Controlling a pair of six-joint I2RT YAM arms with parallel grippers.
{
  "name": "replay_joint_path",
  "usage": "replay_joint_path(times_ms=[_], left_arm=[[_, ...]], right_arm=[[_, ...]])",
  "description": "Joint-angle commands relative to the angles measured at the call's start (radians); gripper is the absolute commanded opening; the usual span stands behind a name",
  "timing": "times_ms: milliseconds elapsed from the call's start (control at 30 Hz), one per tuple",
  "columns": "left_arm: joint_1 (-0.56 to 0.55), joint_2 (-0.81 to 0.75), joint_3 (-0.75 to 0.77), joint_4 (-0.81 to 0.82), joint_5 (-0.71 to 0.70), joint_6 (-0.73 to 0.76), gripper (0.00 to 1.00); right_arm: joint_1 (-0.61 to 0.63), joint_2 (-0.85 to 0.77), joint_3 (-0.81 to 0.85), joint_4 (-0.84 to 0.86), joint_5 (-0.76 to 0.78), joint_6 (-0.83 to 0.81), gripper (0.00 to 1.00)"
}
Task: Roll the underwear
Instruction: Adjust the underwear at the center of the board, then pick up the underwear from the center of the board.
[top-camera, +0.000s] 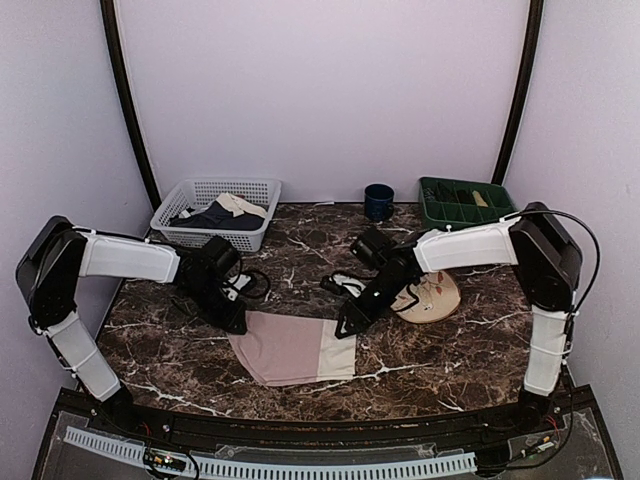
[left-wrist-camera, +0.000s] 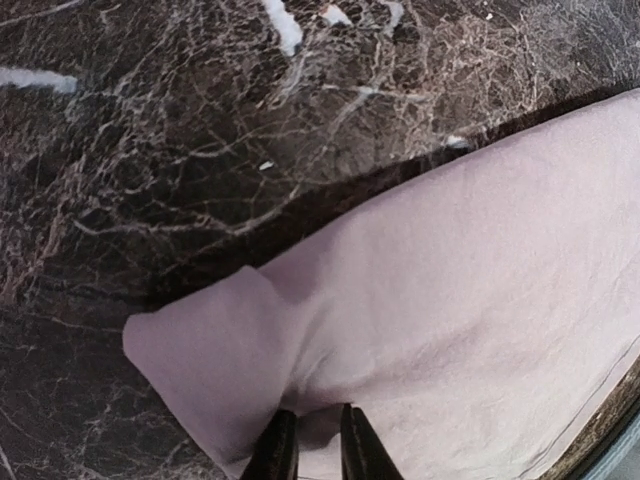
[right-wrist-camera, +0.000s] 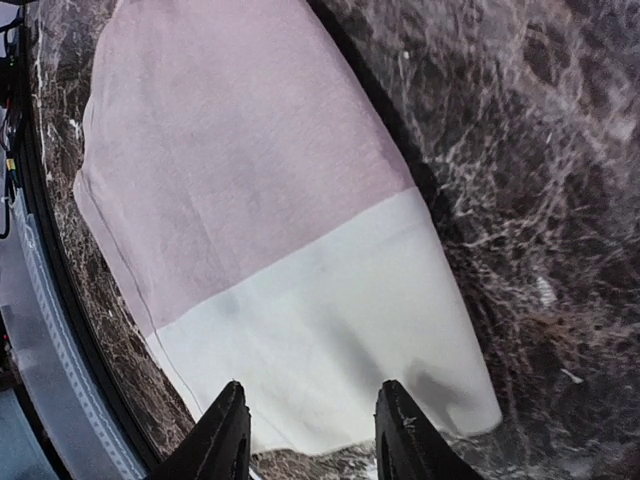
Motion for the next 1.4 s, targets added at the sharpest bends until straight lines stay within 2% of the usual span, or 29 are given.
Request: replay_joint_path(times_ms=[0, 100, 200, 267, 300, 333, 367, 400, 433, 500, 533, 633, 700, 767, 833, 933, 1067, 1233, 1367], left_arm=[[0.010, -0.058, 0.023, -0.106, -0.062, 0.087, 0.25], [0.002, -0.176, 0.051, -0.102, 0.028, 0.140, 0.37], [-0.007, -0.318, 0.046, -0.068, 0.064, 0.178, 0.64], [-0.010, -0.406, 0.021, -0.026, 0.068, 0.209, 0.71], [-0.010, -0.448, 0.003, 0.000, 0.066, 0.221, 0.74], [-0.012, -0.502, -0.016, 0.031, 0.062, 0.232, 0.78], [-0.012, -0.527, -0.038, 0.069, 0.063, 0.236, 0.93], [-0.012, -0.571, -0.067, 0.115, 0.061, 0.241, 0.98], [-0.012, -0.600, -0.096, 0.162, 0.045, 0.241, 0.99], [-0.012, -0.649, -0.154, 0.256, 0.006, 0.219, 0.99], [-0.012, -0.664, -0.181, 0.291, -0.010, 0.203, 0.99], [-0.012, -0.659, -0.184, 0.245, 0.063, 0.310, 0.99], [-0.017, -0.656, -0.197, 0.209, 0.141, 0.352, 0.99], [-0.056, -0.688, -0.269, 0.238, 0.141, 0.391, 0.99], [-0.111, -0.739, -0.340, 0.285, 0.122, 0.402, 0.99], [-0.145, -0.766, -0.382, 0.274, 0.119, 0.428, 0.99], [-0.181, -0.725, -0.386, 0.217, 0.098, 0.468, 0.99], [-0.184, -0.746, -0.408, 0.289, 0.114, 0.413, 0.91], [-0.184, -0.732, -0.403, 0.268, 0.120, 0.417, 0.83]], right_arm=[[-0.028, -0.139, 0.048, -0.029, 0.084, -0.007, 0.45], [-0.035, -0.246, 0.036, -0.008, 0.134, -0.020, 0.53], [-0.034, -0.385, -0.015, 0.060, 0.190, -0.037, 0.59], [-0.033, -0.489, -0.078, 0.134, 0.216, -0.050, 0.65], [-0.032, -0.537, -0.112, 0.173, 0.221, -0.062, 0.70], [-0.033, -0.590, -0.157, 0.243, 0.223, -0.063, 0.80], [-0.033, -0.619, -0.199, 0.285, 0.229, -0.059, 0.96], [-0.032, -0.646, -0.243, 0.386, 0.253, -0.009, 1.00], [-0.032, -0.664, -0.281, 0.450, 0.266, -0.009, 1.00], [-0.034, -0.676, -0.346, 0.545, 0.391, 0.125, 1.00], [-0.035, -0.672, -0.365, 0.564, 0.408, 0.102, 1.00], [-0.033, -0.629, -0.333, 0.454, 0.185, -0.102, 1.00], [-0.023, -0.601, -0.332, 0.388, 0.081, -0.149, 0.94], [0.007, -0.593, -0.373, 0.384, 0.032, -0.179, 0.85], [0.055, -0.602, -0.431, 0.414, 0.027, -0.201, 0.80], [0.125, -0.598, -0.484, 0.445, 0.074, -0.237, 0.78], [0.236, -0.515, -0.497, 0.425, 0.204, -0.346, 0.69], [0.308, -0.426, -0.484, 0.434, 0.285, -0.395, 0.62], [0.340, -0.386, -0.479, 0.442, 0.312, -0.417, 0.53]])
